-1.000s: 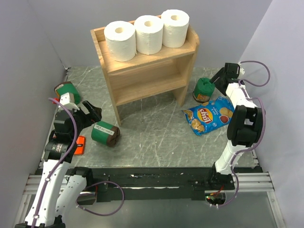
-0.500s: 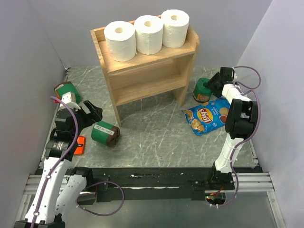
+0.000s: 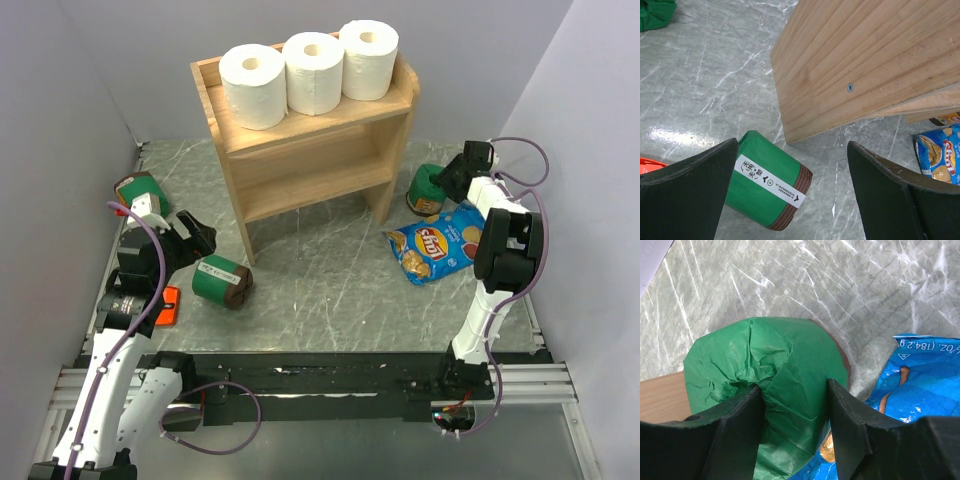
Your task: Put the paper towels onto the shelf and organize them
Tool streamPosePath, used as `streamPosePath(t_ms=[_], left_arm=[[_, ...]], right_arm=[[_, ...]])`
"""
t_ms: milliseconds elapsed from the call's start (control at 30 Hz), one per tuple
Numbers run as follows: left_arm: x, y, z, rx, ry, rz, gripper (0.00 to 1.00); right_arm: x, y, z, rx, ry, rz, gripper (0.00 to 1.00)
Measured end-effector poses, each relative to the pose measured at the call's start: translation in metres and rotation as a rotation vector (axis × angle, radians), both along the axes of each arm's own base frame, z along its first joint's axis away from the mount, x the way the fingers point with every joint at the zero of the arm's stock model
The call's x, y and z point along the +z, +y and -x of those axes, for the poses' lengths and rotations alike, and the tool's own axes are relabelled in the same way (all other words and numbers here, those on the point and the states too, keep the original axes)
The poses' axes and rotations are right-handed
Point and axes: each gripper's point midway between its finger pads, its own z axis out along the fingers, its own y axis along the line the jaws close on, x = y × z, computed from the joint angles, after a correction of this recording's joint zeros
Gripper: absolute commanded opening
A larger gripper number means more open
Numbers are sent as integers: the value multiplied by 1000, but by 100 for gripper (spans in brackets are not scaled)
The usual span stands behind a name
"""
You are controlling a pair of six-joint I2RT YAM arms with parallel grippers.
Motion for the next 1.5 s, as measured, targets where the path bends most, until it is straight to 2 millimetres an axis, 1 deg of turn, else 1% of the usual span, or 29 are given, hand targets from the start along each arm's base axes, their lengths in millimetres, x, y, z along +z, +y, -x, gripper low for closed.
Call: streamPosePath(t_ms=[200, 300, 400, 533, 600, 667, 733, 800, 900, 933, 1067, 1200, 1233, 1267, 1367, 1500], left_arm=[[0, 0, 0, 0, 2, 0, 96], [0, 0, 0, 0, 2, -1, 96], [0, 0, 0, 1, 1, -1, 96], [0, 0, 0, 1, 0, -1, 96], [0, 0, 0, 1, -1, -1, 96], [0, 0, 0, 1, -2, -1, 96], [0, 1, 0, 2, -1, -1, 96], [0, 1, 0, 2, -1, -1, 96], [1, 1, 0, 2, -3, 0, 96], [1, 1, 1, 3, -6, 0, 96], [2, 1, 1, 3, -9, 1, 96], [3, 1, 1, 2, -12, 1, 96], [3, 1, 2, 2, -13, 1, 96], [4, 1, 2, 2, -14, 1, 97], [4, 1, 2, 2, -16, 2, 96], [6, 1, 3, 2, -24, 3, 96]], right_arm=[[6, 1, 3, 30, -1, 16, 37], [19, 2, 5, 47, -17, 31, 36], [39, 2, 8, 59, -49, 45, 36], [79, 4, 12, 72, -126, 63, 36], [100, 4, 17, 71, -166, 75, 36], [116, 4, 27, 67, -189, 88, 36], [129, 7, 42, 70, -204, 101, 36], [137, 10, 62, 75, -213, 117, 36], [142, 18, 95, 93, -204, 131, 36], [144, 23, 107, 105, -203, 137, 36], [145, 42, 144, 159, -194, 158, 36], [141, 70, 179, 239, -196, 160, 36], [142, 82, 188, 275, -202, 155, 36], [144, 93, 193, 308, -212, 147, 36], [157, 136, 206, 428, -266, 106, 36], [163, 176, 212, 519, -294, 50, 35]])
